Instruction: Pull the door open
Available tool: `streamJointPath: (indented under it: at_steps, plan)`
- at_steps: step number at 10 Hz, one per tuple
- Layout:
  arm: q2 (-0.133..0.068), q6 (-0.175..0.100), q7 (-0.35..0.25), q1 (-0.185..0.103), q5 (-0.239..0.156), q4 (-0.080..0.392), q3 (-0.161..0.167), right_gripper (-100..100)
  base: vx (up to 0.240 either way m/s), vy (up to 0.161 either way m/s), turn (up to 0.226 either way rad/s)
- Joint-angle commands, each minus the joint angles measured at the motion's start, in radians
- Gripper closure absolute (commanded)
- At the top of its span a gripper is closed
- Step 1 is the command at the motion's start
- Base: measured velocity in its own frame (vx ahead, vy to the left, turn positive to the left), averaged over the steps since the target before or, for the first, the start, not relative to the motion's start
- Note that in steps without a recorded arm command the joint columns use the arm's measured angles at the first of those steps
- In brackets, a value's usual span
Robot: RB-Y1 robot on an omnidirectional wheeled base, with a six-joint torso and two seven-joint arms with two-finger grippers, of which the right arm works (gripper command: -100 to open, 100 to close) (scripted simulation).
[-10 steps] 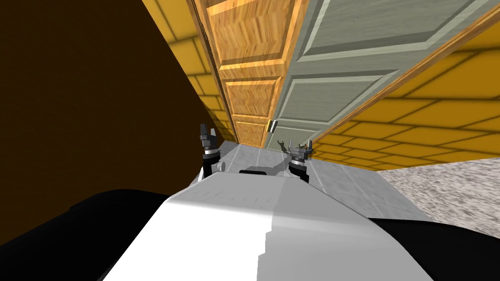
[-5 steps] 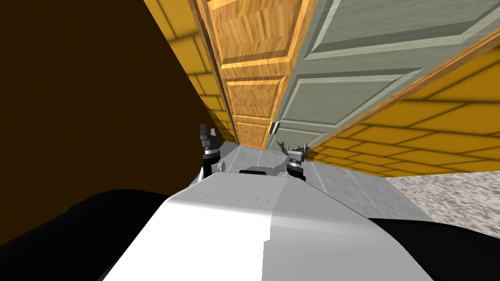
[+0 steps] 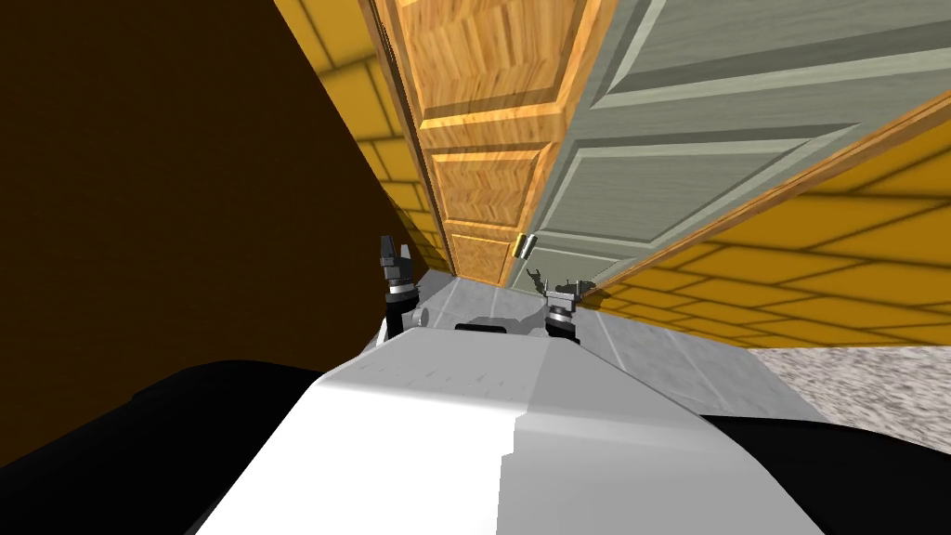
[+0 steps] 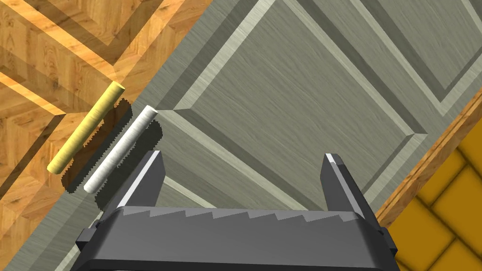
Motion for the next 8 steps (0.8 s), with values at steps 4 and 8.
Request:
streamJointPath:
  at_steps: [4,8]
  plan:
    - [-0.019,-0.030,-0.114,0.003,-0.041,0.090,0.018,-100,0.090,0.007,0.050]
    - [-0.037,-0.057,-0.214,0.003,-0.078,0.172,0.033,-100,0.110,-0.010,0.050]
